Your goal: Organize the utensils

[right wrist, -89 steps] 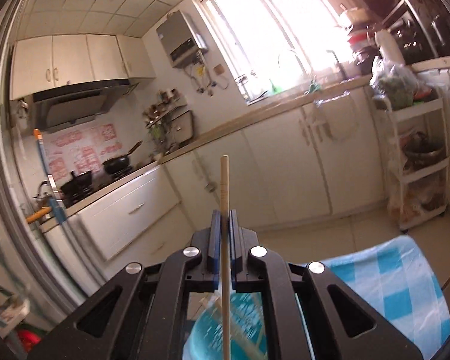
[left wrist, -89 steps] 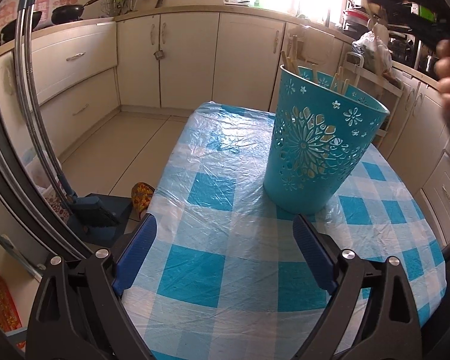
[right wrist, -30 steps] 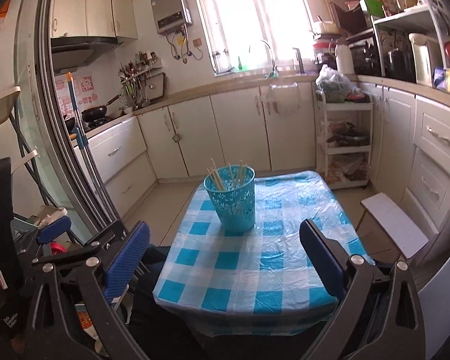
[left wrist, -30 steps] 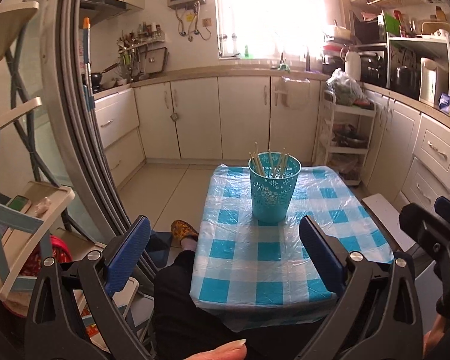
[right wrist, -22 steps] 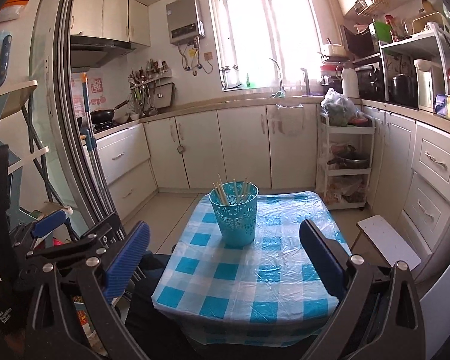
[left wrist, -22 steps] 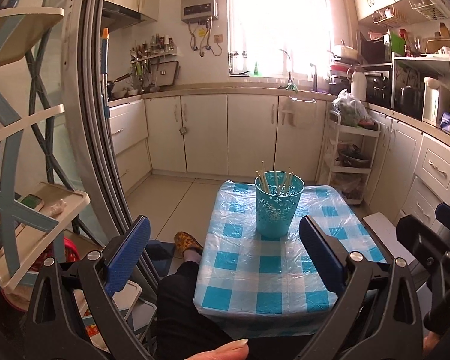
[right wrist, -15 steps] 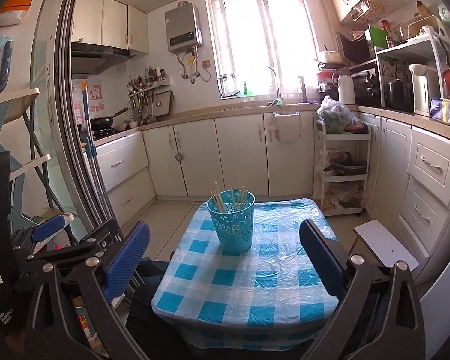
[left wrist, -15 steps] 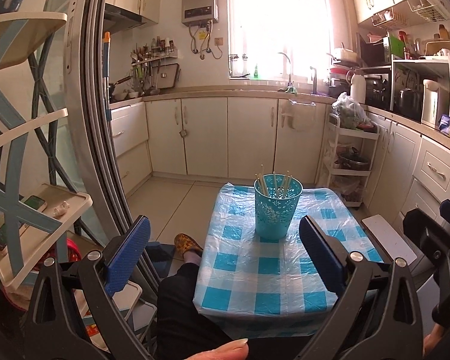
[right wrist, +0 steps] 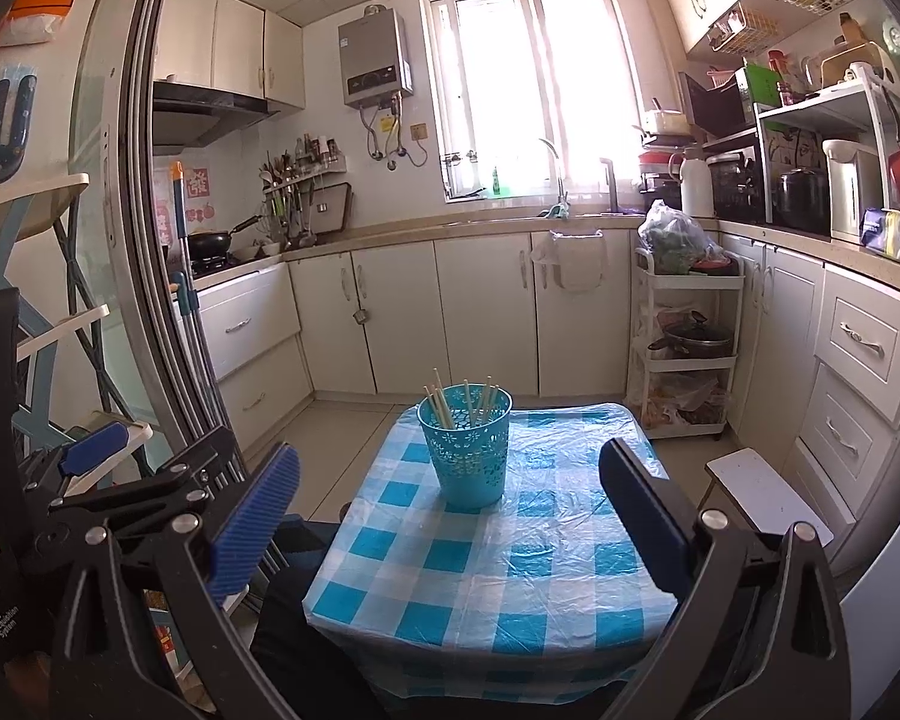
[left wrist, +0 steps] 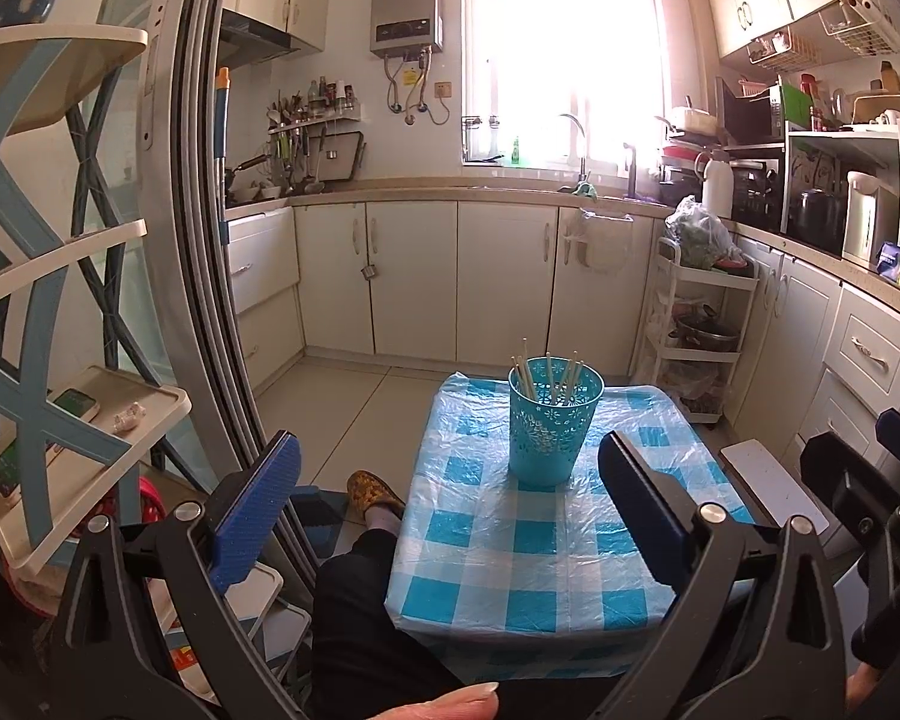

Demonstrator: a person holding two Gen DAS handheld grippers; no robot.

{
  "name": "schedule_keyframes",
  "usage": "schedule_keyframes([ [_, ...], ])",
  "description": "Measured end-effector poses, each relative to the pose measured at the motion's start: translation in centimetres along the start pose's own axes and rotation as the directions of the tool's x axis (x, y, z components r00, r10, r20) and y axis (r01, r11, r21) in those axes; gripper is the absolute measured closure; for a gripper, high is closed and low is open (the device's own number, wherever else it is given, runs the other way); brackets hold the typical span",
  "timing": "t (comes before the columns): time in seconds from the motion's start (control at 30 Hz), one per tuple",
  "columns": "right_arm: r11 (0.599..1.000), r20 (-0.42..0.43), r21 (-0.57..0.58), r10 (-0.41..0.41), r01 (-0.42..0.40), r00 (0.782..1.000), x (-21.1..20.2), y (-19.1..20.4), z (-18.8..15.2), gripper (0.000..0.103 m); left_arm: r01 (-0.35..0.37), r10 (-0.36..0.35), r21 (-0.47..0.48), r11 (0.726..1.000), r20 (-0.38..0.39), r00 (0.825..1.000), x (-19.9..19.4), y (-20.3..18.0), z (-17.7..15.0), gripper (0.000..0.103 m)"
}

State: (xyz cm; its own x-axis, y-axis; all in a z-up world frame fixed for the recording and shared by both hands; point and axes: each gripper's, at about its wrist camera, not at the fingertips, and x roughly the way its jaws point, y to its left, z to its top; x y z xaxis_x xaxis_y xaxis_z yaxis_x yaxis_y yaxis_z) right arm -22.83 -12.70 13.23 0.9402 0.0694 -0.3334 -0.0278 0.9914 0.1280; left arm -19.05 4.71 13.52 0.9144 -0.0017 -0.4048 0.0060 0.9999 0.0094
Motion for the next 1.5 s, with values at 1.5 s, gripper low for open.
schedule_keyframes([
  [1.5,1.000,0.005,-0.008,0.004,-0.004,1.000,-0.6,0.6,-0.3,0.007,-0.009,0.009,0.005,1.000,0.017,1.000,-1.0,0.2,-0.2,0.008],
])
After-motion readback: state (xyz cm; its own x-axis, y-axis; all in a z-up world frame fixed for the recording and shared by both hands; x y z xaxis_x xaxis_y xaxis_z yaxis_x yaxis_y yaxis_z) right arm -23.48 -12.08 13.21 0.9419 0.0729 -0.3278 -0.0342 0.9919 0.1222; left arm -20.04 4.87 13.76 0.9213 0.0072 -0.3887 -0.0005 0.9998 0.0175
